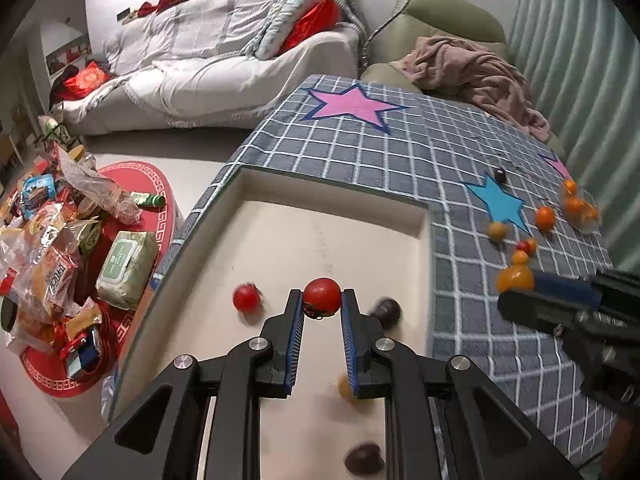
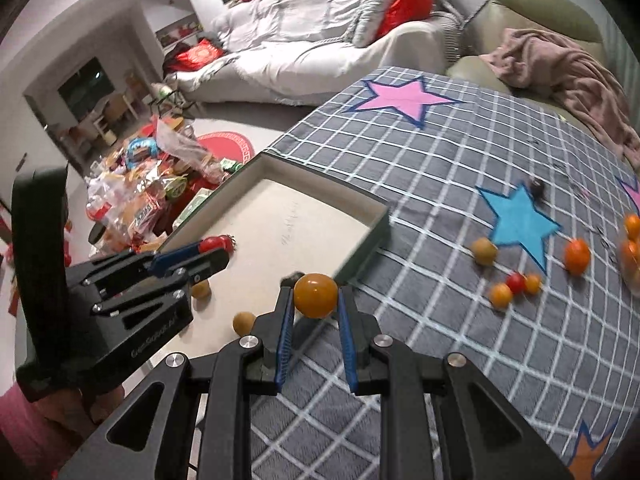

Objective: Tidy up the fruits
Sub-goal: 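Carry the red and yellow-orange cherry tomatoes over the white tray, then open both grippers to drop the cherry tomatoes into the tray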

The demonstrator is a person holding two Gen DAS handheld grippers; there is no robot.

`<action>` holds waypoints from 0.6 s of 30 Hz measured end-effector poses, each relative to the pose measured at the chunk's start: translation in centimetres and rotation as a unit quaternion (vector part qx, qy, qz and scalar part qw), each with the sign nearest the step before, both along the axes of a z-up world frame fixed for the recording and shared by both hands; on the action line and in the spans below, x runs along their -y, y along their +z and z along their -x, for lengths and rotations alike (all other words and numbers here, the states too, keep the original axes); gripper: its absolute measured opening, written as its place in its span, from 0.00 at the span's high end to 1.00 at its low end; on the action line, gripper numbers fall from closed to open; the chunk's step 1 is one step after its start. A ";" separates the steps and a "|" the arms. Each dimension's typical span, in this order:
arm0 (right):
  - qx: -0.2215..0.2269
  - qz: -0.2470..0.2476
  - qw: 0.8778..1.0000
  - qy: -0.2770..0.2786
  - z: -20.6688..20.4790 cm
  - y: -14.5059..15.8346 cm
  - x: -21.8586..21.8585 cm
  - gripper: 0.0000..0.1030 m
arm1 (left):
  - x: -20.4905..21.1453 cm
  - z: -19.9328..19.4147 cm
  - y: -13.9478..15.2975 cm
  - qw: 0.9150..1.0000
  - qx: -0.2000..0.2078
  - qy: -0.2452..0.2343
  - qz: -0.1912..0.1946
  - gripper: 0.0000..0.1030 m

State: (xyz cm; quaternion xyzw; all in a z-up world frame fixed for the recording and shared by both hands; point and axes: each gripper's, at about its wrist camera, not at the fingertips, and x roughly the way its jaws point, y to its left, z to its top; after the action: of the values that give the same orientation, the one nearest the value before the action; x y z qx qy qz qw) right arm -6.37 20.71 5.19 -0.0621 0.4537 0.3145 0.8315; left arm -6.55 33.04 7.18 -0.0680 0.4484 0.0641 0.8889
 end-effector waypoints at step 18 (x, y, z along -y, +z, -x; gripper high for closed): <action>-0.049 0.058 0.997 0.023 -7.0 -6.4 -5.9 0.76 | -1.9 -6.6 -5.9 0.996 -0.086 0.017 -0.016 0.80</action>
State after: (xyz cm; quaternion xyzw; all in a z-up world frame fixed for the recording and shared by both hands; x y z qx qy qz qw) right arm 0.63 26.63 -1.20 -0.1053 0.5100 0.3092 0.7957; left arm 0.02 34.91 1.31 -0.0552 0.5212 0.0924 0.8466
